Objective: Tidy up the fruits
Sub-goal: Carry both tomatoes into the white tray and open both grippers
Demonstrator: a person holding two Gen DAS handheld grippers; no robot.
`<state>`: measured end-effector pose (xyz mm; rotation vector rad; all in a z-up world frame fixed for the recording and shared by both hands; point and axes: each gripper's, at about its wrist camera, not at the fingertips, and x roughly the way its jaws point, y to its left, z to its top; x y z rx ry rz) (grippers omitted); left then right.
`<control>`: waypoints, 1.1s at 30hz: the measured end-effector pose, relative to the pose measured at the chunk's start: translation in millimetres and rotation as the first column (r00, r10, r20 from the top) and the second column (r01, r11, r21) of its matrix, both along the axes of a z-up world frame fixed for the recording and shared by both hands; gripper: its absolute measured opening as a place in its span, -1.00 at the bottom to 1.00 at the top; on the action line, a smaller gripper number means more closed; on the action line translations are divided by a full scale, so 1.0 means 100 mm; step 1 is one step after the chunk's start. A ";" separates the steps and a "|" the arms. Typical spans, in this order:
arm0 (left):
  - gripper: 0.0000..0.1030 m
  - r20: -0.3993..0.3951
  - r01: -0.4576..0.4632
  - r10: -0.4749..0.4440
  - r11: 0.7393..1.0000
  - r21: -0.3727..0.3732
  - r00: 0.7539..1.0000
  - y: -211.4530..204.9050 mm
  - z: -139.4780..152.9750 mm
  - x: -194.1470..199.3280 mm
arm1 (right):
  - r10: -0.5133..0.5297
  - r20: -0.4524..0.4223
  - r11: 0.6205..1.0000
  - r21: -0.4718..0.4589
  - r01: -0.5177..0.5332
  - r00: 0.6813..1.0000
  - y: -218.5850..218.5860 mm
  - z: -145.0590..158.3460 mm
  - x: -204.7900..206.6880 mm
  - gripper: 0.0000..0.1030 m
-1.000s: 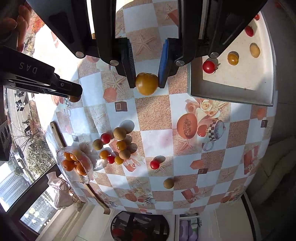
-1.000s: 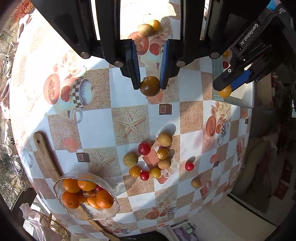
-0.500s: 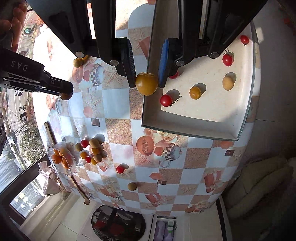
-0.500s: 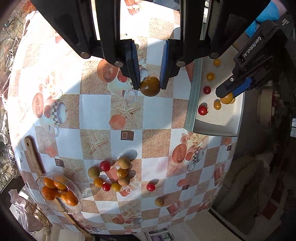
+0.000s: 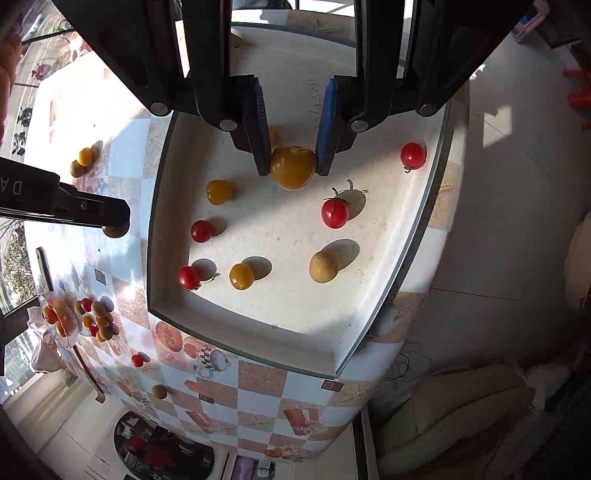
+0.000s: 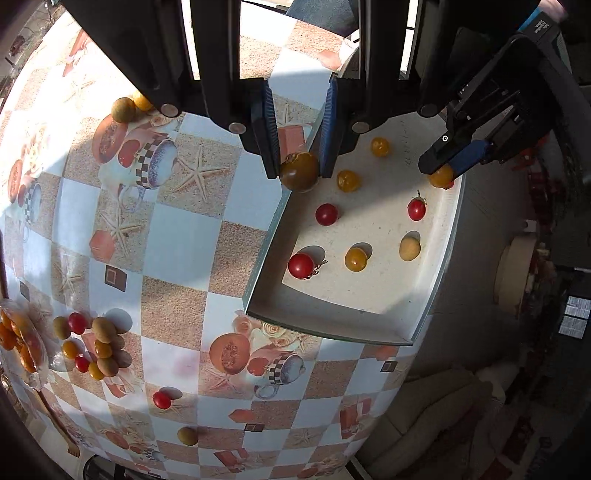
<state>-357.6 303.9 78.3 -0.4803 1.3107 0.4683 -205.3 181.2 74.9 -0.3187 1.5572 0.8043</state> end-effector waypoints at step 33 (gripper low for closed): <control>0.52 -0.064 -0.070 0.073 0.997 0.044 0.995 0.13 -0.42 -0.25 | 0.226 0.046 0.973 -0.063 -0.223 0.973 1.06 -0.39 -0.41 0.58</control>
